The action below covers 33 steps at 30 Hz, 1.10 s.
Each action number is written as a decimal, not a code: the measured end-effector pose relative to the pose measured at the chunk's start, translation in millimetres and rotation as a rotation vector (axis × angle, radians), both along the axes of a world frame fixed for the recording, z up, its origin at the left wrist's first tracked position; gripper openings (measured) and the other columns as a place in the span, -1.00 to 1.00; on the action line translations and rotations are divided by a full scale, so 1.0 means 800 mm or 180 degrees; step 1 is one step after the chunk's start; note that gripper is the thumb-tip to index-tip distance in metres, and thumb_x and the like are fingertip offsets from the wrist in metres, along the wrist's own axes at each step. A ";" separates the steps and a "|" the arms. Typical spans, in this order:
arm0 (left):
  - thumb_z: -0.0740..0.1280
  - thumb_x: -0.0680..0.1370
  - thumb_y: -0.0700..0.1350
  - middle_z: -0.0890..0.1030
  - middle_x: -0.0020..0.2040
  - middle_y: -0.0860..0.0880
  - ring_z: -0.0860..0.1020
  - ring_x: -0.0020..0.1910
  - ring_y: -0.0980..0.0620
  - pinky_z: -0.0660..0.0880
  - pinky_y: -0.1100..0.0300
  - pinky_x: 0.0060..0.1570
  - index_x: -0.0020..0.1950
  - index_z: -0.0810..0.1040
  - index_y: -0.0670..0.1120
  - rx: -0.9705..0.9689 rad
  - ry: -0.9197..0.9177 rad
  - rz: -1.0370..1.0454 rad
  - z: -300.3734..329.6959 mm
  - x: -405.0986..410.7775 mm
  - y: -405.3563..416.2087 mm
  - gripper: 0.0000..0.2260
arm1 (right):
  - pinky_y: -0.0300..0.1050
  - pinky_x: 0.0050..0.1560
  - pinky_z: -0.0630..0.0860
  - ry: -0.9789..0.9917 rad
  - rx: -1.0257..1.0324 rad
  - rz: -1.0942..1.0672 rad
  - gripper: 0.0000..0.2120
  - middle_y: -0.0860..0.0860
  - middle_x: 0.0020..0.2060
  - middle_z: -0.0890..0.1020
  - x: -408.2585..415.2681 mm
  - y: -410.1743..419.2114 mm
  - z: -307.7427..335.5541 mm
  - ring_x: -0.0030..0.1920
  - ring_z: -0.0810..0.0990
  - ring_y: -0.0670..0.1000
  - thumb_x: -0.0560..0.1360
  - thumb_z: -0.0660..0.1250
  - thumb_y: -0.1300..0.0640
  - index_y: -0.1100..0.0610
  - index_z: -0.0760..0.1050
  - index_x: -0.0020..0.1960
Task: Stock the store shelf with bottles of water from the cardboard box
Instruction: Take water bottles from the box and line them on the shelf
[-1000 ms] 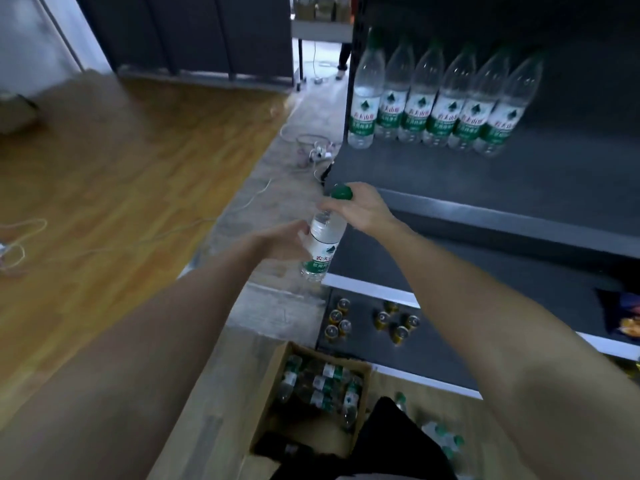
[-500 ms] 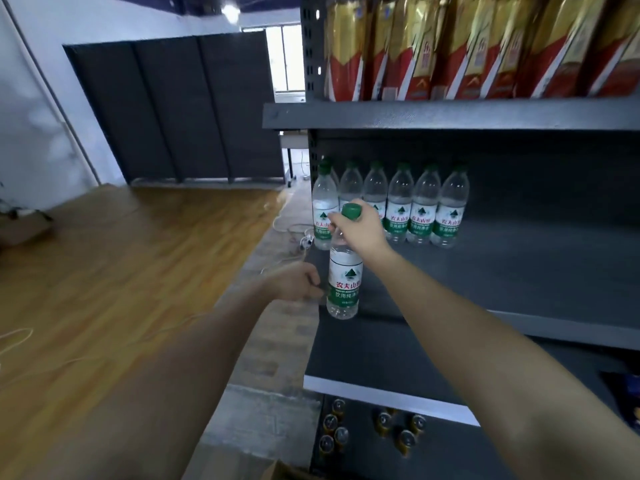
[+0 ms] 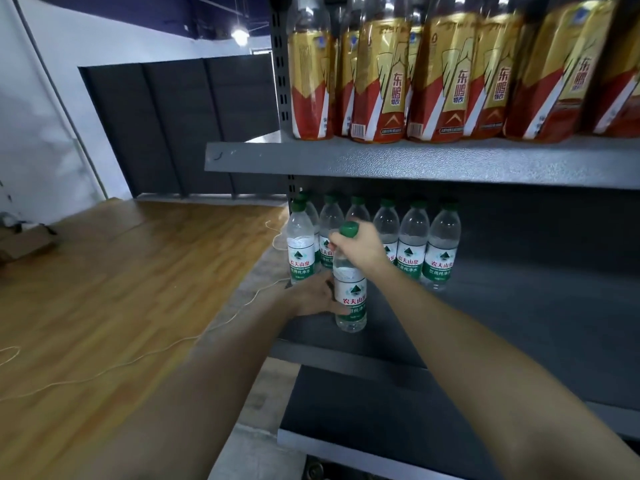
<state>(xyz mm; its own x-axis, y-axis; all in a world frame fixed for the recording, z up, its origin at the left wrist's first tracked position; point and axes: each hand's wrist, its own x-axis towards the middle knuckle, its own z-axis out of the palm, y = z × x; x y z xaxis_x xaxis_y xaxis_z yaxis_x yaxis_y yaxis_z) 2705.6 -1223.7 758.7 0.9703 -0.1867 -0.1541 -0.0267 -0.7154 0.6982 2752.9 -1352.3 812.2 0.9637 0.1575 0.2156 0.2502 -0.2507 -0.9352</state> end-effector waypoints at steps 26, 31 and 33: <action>0.65 0.26 -0.05 0.58 0.12 -0.02 0.57 0.10 0.00 0.56 0.04 0.13 0.18 0.43 -0.10 -0.0264 -0.0934 0.1097 0.046 0.057 -0.040 -0.39 | -0.11 -0.32 0.58 0.0886 -0.1134 0.0348 -0.89 0.06 -0.21 0.65 0.063 -0.085 -0.073 -0.28 0.61 0.03 0.61 0.27 0.11 0.11 0.43 -0.08; 0.59 0.35 -0.19 0.50 0.36 -0.10 0.47 0.32 -0.09 0.44 0.21 0.12 0.54 0.09 -0.09 -0.0020 -0.0891 0.1081 0.064 0.075 -0.034 -0.08 | -0.12 -0.28 0.57 0.0916 -0.1515 0.0590 -0.89 0.04 -0.21 0.64 0.077 -0.081 -0.075 -0.30 0.58 -0.01 0.60 0.29 0.13 0.09 0.44 -0.10; 0.58 0.36 -0.22 0.56 0.22 -0.09 0.54 0.18 -0.07 0.49 0.23 0.06 0.54 0.03 -0.08 0.0280 -0.0986 0.1006 0.070 0.080 -0.033 -0.06 | -0.13 -0.27 0.56 0.0904 -0.1637 0.0658 -0.90 0.03 -0.21 0.64 0.080 -0.079 -0.074 -0.28 0.58 -0.01 0.59 0.30 0.14 0.09 0.43 -0.10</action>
